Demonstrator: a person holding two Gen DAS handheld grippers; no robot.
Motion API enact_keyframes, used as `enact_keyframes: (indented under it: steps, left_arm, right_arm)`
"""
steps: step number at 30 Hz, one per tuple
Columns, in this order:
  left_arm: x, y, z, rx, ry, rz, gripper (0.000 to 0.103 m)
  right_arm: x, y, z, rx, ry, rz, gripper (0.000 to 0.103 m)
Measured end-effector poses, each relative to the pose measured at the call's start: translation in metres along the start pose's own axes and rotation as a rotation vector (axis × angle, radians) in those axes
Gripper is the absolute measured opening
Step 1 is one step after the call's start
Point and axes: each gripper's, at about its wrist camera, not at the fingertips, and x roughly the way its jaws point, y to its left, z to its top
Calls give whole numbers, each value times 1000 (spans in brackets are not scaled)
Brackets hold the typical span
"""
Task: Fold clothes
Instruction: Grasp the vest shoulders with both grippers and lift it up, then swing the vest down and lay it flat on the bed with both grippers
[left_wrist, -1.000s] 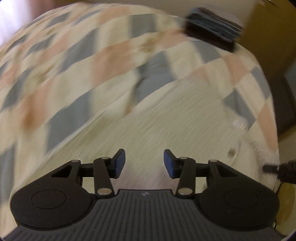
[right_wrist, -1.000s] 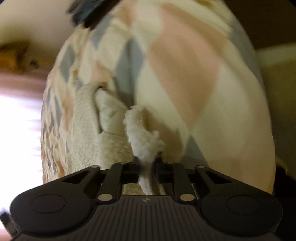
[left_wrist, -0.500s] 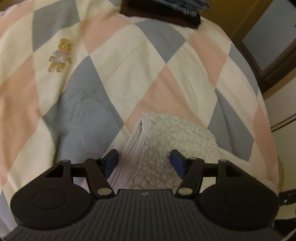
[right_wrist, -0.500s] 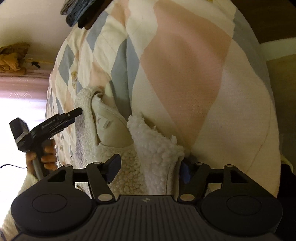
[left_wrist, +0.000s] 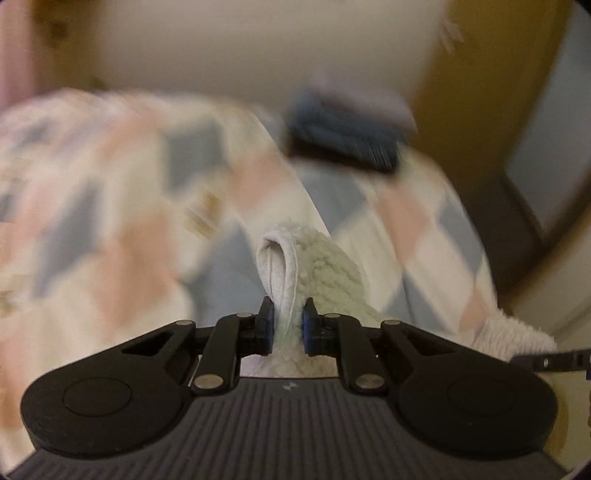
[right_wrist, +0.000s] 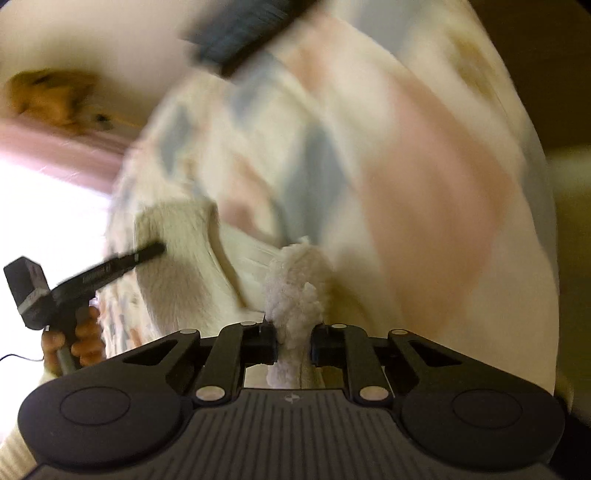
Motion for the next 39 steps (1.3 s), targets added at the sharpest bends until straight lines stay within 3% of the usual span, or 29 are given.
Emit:
enact_keyframes:
  steps: [6, 10, 16, 20, 24, 31, 35, 39]
  left_arm:
    - [-207, 3, 14, -94, -347, 280, 11]
    - [-323, -30, 10, -95, -491, 451, 11]
    - [-420, -121, -4, -73, -643, 681, 11]
    - [-444, -187, -6, -111, -744, 792, 11]
    - [-437, -252, -7, -154, -799, 891, 11]
    - [-395, -319, 1, -275, -760, 1022, 12]
    - [-393, -305, 12, -338, -708, 1027, 12]
    - [-369, -230, 9, -455, -612, 987, 12]
  right_arm:
    - [-66, 109, 42, -293, -217, 222, 15]
    - [-106, 187, 65, -485, -325, 430, 15]
    - [-160, 276, 89, -688, -380, 726, 15]
    - [-192, 304, 112, -778, -381, 887, 15]
    - [-215, 314, 141, -861, -347, 1016, 15]
    - [-222, 298, 191, -1001, -232, 1136, 15]
    - [-212, 303, 212, -1037, -180, 1159, 15]
    - [-166, 323, 217, -1035, -119, 1110, 15]
